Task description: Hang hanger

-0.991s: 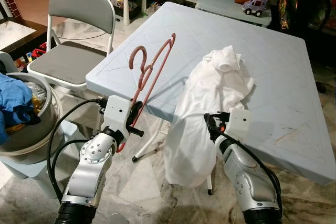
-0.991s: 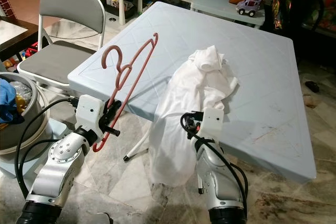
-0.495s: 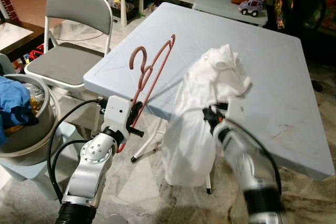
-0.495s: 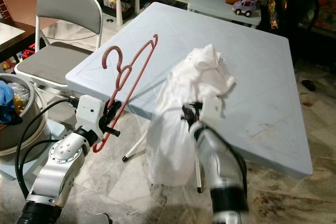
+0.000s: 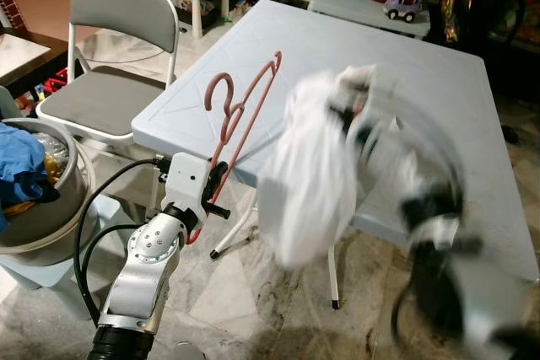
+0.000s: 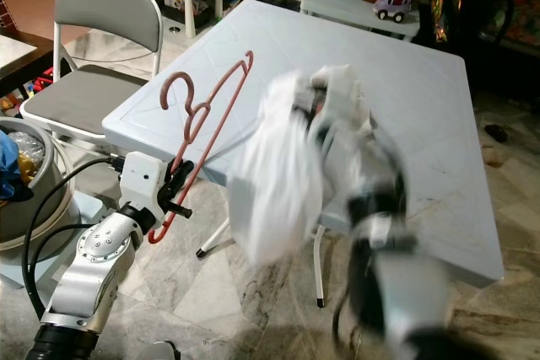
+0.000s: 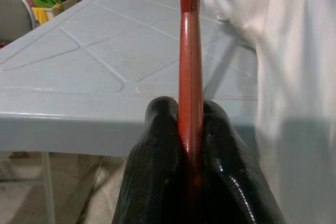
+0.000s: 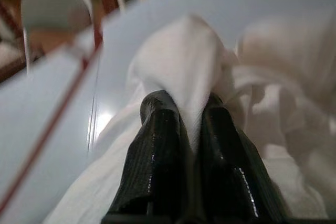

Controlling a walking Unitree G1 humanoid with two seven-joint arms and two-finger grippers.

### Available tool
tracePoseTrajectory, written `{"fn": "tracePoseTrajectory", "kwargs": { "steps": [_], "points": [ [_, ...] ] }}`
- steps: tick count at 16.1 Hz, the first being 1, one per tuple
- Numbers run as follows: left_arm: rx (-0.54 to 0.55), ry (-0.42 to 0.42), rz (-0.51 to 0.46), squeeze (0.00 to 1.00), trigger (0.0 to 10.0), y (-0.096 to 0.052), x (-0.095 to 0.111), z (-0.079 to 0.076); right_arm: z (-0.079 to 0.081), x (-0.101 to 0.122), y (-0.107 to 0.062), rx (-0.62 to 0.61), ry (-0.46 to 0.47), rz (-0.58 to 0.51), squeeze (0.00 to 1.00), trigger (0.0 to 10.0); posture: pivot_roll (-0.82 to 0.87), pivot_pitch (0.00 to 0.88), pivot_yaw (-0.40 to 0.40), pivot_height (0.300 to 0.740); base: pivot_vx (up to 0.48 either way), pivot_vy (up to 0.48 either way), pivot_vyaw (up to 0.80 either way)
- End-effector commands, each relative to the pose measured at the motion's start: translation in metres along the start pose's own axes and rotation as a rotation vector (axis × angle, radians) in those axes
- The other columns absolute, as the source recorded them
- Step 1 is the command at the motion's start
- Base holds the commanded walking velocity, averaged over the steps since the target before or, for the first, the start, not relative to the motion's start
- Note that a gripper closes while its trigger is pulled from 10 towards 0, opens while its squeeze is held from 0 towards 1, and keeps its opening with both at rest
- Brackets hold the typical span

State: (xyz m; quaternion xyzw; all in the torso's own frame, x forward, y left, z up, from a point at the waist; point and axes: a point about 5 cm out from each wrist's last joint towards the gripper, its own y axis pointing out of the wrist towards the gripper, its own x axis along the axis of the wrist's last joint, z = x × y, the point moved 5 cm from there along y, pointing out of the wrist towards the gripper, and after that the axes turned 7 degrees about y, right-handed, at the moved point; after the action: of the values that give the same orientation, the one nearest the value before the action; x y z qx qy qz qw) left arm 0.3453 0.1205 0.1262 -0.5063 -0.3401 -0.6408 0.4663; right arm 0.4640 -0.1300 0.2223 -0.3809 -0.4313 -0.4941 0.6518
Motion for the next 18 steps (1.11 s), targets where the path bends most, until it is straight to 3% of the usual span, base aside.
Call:
{"fn": "tracePoseTrajectory", "kwargs": {
  "steps": [1, 3, 4, 5, 8, 9, 10, 11, 12, 13, 15, 18],
  "points": [
    [0.002, 0.000, 0.004, 0.00, 10.0, -0.001, 0.000, -0.002, -0.008, 0.016, -0.001, -0.020, 0.007, -0.053, 0.00, 0.0, 0.34, 0.109, -0.150, 0.740, 0.000, 0.000, 0.00],
    [0.004, 0.001, 0.005, 0.00, 10.0, -0.002, 0.000, -0.001, -0.019, 0.097, -0.008, -0.123, 0.039, -0.322, 0.00, 0.0, 0.34, 0.114, -0.150, 0.740, 0.000, 0.000, 0.00],
    [0.005, 0.002, 0.006, 0.00, 10.0, -0.003, -0.001, -0.001, -0.023, 0.126, -0.015, -0.155, 0.049, -0.428, 0.00, 0.0, 0.34, 0.114, -0.151, 0.740, 0.000, 0.000, 0.00],
    [0.006, 0.003, 0.007, 0.00, 10.0, -0.003, -0.001, -0.001, -0.024, 0.138, -0.019, -0.166, 0.041, -0.479, 0.00, 0.0, 0.34, 0.113, -0.154, 0.740, 0.000, 0.000, 0.00],
    [0.012, 0.001, 0.007, 0.00, 10.0, -0.003, -0.001, -0.002, -0.029, 0.130, -0.022, -0.185, -0.037, -0.531, 0.00, 0.0, 0.35, 0.113, -0.154, 0.740, 0.000, 0.000, 0.00],
    [0.012, 0.001, 0.007, 0.00, 10.0, -0.003, -0.001, -0.002, -0.031, 0.104, -0.017, -0.177, -0.130, -0.456, 0.00, 0.0, 0.34, 0.111, -0.148, 0.740, 0.000, 0.000, 0.00],
    [0.008, 0.000, 0.007, 0.00, 10.0, -0.003, -0.001, -0.003, -0.031, 0.080, -0.011, -0.163, -0.239, -0.358, 0.00, 5.4, 0.34, 0.110, -0.143, 0.740, 0.000, 0.000, 0.00],
    [0.003, 0.000, 0.007, 0.00, 10.0, -0.002, -0.001, -0.004, -0.035, 0.044, -0.006, -0.132, -0.328, -0.202, 0.00, 10.0, 0.34, 0.110, -0.143, 0.740, 0.000, 0.000, 0.00],
    [-0.002, 0.000, 0.007, 0.00, 10.0, -0.002, -0.001, -0.005, -0.034, 0.018, -0.005, -0.066, -0.381, -0.090, 0.00, 10.0, 0.33, 0.104, -0.139, 0.740, 0.000, 0.000, 0.00],
    [-0.011, 0.001, 0.006, 0.00, 10.0, 0.000, -0.001, -0.006, -0.046, -0.020, -0.011, -0.006, -0.453, 0.057, 1.00, 10.0, 0.32, 0.101, -0.135, 0.740, 0.000, 0.000, 0.00],
    [-0.020, 0.001, 0.002, 0.00, 10.0, 0.003, 0.000, -0.007, -0.059, -0.036, -0.022, 0.053, -0.563, 0.114, 1.00, 10.0, 0.32, 0.091, -0.129, 0.740, 0.000, 0.000, 0.00],
    [-0.036, -0.008, -0.007, 0.00, 10.0, 0.010, 0.002, -0.013, -0.092, -0.021, -0.049, 0.097, -0.786, 0.147, 1.00, 10.0, 0.29, 0.062, -0.121, 0.740, 0.000, 0.000, 0.00]
  ]
}}
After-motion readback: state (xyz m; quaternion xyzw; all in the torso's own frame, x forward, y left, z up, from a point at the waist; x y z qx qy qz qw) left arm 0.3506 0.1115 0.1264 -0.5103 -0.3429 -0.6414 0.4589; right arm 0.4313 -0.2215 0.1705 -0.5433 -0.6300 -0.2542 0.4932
